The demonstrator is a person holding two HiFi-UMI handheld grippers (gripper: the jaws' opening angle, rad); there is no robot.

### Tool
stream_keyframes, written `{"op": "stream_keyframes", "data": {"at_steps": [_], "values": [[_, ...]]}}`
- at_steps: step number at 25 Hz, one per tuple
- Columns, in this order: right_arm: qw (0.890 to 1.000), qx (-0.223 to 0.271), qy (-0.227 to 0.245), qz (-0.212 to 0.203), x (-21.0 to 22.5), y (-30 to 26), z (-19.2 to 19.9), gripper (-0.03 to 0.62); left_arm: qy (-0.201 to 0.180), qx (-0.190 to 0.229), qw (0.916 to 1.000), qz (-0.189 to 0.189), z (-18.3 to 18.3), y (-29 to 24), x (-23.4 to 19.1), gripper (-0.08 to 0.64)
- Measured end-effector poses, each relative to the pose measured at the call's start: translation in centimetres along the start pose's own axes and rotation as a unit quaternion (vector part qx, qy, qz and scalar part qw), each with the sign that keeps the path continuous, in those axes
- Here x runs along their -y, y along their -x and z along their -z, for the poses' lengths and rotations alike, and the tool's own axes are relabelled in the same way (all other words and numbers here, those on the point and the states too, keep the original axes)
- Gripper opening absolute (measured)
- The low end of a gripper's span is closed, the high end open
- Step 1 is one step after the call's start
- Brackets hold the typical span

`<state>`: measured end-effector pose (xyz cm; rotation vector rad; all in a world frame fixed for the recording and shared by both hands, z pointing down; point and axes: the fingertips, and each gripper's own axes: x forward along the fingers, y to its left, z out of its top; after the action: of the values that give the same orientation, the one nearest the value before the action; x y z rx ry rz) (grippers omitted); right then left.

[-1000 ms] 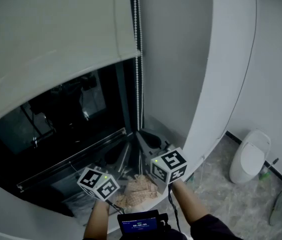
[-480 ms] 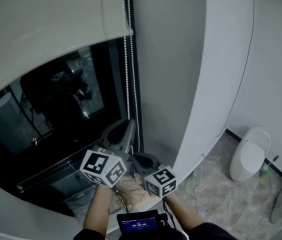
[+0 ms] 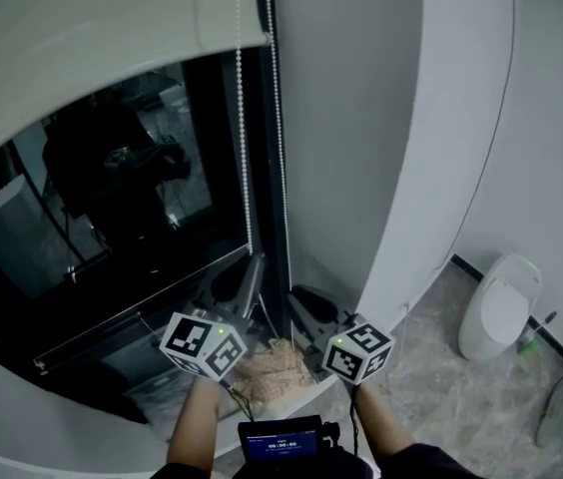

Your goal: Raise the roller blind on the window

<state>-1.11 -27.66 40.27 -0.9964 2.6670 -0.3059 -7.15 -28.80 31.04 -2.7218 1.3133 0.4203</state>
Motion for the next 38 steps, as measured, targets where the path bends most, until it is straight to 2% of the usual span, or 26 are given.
{"op": "stream_keyframes", "data": {"at_steps": [2,5,10,14,17,18,19,22,25,27,29,34,38], "values": [[0.999,0.026,0.02,-0.022,-1.2,-0.3,-4.6,0.071,0.004,-0.018,0.9998,-0.004,2.0,0.0,-0.4,0.014],[0.996,0.058,0.063,-0.035,-2.7,-1.5,-10.7,0.074,0.019,-0.045,0.9988,0.001,4.7,-0.1,0.0,0.013],[0.989,0.072,0.105,-0.074,-5.6,-5.0,-16.8,0.074,0.022,-0.078,0.9965,0.017,7.7,0.3,1.3,0.013],[0.985,0.084,0.127,-0.08,-7.1,-6.8,-19.6,0.074,0.021,-0.138,0.9902,0.008,12.2,1.6,1.1,0.014],[0.987,0.07,0.13,-0.068,-6.8,-7.3,-19.8,0.054,0.046,-0.178,0.983,0.004,16.0,3.1,0.9,0.014],[0.988,0.058,0.13,-0.066,-6.7,-7.4,-19.3,0.025,0.056,-0.185,0.9812,0.001,16.8,3.6,0.8,0.014],[0.988,0.05,0.127,-0.064,-6.6,-7.4,-18.8,0.023,0.062,-0.189,0.98,-0.003,17.4,4.0,0.7,0.014],[0.989,0.064,0.124,-0.053,-5.9,-7.2,-18.2,0.02,0.059,-0.192,0.9795,-0.017,17.6,4.9,-0.2,0.014],[0.985,0.071,0.155,-0.032,-5.5,-6.9,-17.9,0.02,0.068,-0.164,0.984,-0.011,15.4,5.0,-0.8,0.014],[0.984,0.059,0.164,-0.026,-5.0,-6.9,-17.1,0.02,0.078,-0.125,0.9891,-0.005,12.0,4.6,-1.1,0.014],[0.986,0.045,0.161,-0.023,-4.4,-6.8,-15.8,0.02,0.073,-0.087,0.9936,0.005,7.9,3.7,-0.9,0.015],[0.988,0.012,0.151,-0.012,-2.7,-6.3,-11.3,0.02,0.024,-0.016,0.9991,0.031,-1.7,1.0,0.0,0.015],[0.989,-0.008,0.145,-0.006,-2.1,-5.7,-8.1,0.02,-0.021,0.001,0.9984,0.052,-5.8,-1.7,1.6,0.015]]}}
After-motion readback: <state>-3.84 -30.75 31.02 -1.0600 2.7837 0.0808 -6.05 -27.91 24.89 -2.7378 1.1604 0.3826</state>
